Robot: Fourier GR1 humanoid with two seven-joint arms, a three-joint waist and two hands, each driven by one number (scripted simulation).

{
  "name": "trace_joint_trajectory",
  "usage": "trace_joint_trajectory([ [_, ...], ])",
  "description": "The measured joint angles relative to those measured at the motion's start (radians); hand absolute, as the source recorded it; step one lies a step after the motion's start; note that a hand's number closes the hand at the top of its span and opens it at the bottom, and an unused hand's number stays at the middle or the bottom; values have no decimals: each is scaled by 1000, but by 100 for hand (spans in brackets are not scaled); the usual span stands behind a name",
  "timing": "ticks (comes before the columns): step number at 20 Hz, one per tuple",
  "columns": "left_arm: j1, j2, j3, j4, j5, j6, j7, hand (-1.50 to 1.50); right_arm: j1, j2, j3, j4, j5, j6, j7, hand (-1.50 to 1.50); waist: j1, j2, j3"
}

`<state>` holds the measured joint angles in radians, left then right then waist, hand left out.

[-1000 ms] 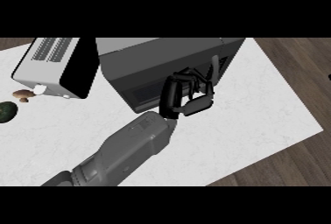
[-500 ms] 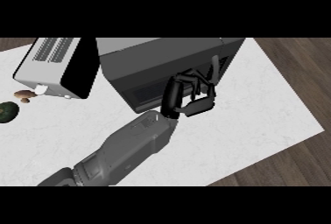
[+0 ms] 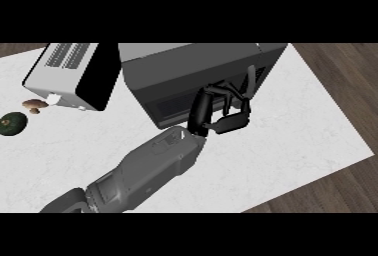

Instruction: Pick up the milk, place it into the microwave and close the microwave

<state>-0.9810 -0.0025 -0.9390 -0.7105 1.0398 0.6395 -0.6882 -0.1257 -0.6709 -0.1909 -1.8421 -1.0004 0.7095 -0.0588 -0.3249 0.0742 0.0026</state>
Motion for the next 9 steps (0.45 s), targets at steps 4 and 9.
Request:
trace_joint_trajectory([
  [4,-4,0,-13,-6,28,-13,16,-150,15,-9,-14,-12,-17,-5,2,-150,18,-2,-2],
  [9,-1,0,-27,-9,57,-34,15,-150,43,-24,-28,-34,-35,-13,14,-150,33,-7,-5],
])
